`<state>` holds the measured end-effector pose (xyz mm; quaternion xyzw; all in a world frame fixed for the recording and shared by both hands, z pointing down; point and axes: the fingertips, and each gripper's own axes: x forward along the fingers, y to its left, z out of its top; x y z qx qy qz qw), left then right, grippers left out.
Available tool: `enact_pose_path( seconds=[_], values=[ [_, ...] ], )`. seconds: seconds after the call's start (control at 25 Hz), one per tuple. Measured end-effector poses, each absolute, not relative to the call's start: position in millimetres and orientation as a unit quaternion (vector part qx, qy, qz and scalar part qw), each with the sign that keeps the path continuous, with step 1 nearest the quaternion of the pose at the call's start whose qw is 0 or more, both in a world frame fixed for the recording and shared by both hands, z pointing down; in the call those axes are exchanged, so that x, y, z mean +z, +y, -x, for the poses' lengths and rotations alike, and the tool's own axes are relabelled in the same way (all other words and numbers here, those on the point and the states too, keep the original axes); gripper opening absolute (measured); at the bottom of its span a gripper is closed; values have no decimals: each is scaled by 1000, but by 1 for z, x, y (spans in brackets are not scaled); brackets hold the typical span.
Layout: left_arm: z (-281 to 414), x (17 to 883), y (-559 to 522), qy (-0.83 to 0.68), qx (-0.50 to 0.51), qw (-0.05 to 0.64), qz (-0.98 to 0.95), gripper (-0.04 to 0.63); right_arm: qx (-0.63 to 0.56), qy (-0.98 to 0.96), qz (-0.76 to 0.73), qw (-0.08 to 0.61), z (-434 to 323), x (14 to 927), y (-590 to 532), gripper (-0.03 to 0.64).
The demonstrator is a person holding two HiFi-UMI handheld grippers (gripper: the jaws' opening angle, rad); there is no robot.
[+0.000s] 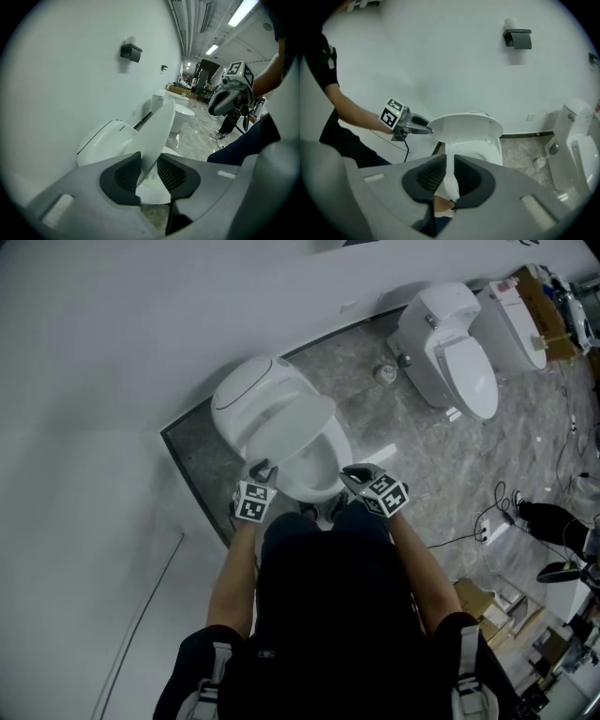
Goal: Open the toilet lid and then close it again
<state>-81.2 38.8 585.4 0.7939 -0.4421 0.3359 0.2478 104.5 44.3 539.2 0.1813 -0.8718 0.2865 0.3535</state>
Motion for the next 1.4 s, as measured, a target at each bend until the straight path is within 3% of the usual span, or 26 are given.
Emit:
enact_pose_path(
  seconds=[0.12, 0.36, 0.48, 0.72, 1.0, 1.4],
  values=[
    [79, 585, 43, -457, 336, 253, -783, 104, 322, -867, -176, 338, -93, 541, 33, 100],
    [64, 594, 56, -464, 364, 261, -764, 104, 431, -842, -185, 266, -82, 544, 12, 125],
    [60, 595, 61, -462, 377, 263, -759, 107, 513, -807, -196, 219, -78, 549, 3, 176],
    [51, 602, 68, -457, 398, 273, -748, 114, 588, -770, -190, 162, -71, 556, -10, 176],
    [44, 610, 75, -448, 411, 284, -741, 123, 615, -751, -194, 144, -71, 566, -21, 172],
    [40, 593, 95, -485, 371, 311, -728, 123, 621, -746, -193, 144, -75, 579, -19, 115]
  ],
)
